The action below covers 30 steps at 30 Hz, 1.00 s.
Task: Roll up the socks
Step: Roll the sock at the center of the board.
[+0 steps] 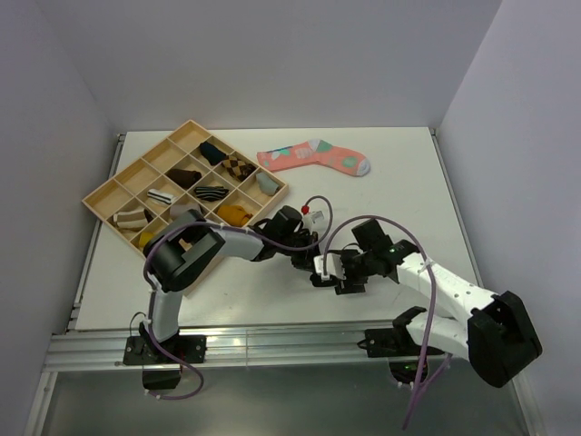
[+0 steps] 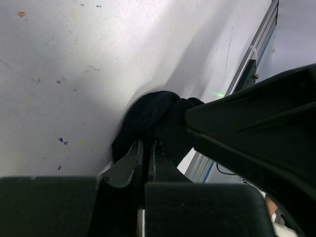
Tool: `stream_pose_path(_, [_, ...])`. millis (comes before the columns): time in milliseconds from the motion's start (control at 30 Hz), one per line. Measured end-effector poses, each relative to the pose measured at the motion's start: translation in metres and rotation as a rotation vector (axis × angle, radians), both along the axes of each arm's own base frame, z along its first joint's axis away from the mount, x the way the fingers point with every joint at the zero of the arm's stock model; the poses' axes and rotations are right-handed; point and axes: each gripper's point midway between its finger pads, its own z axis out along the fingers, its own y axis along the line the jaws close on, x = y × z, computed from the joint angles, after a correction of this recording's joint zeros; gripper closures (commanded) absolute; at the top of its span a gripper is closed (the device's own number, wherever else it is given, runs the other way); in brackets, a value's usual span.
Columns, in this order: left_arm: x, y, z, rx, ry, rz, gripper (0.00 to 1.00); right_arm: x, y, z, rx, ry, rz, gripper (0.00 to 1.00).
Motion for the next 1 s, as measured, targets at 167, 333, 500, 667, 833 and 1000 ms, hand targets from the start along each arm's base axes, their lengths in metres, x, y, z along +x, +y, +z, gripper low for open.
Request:
stream_pose_path(167, [0.0,0.0,0.0,-0.006,0.019,-0.01,1.0,-0.002,0.001,-0.011,-0.043,0.002,0.016,0.31])
stream_pose_path(333, [0.0,0.0,-0.001,-0.014,0.036,-0.02,1.0,0.0,0.001,-0.016,-0.068,-0.007,0.018,0.32])
stream_pose_path(500, [-0.001,0.001,-0.001,-0.02,0.064,-0.028,1.0,0.001,0.001,-0.026,-0.107,0.0,0.024,0.38])
stream_pose_path(667, [-0.004,0.003,-0.002,-0.028,0.109,-0.039,1.0,0.001,0.001,-0.029,-0.125,-0.002,0.026,0.45])
stream_pose_path(833, [-0.006,0.004,-0.003,-0.032,0.153,-0.052,1.0,0.001,0.003,-0.031,-0.143,0.009,0.026,0.48])
stream_pose_path(1000, [-0.006,0.005,-0.002,-0.032,0.178,-0.059,1.0,0.003,0.004,-0.032,-0.171,0.035,0.015,0.59])
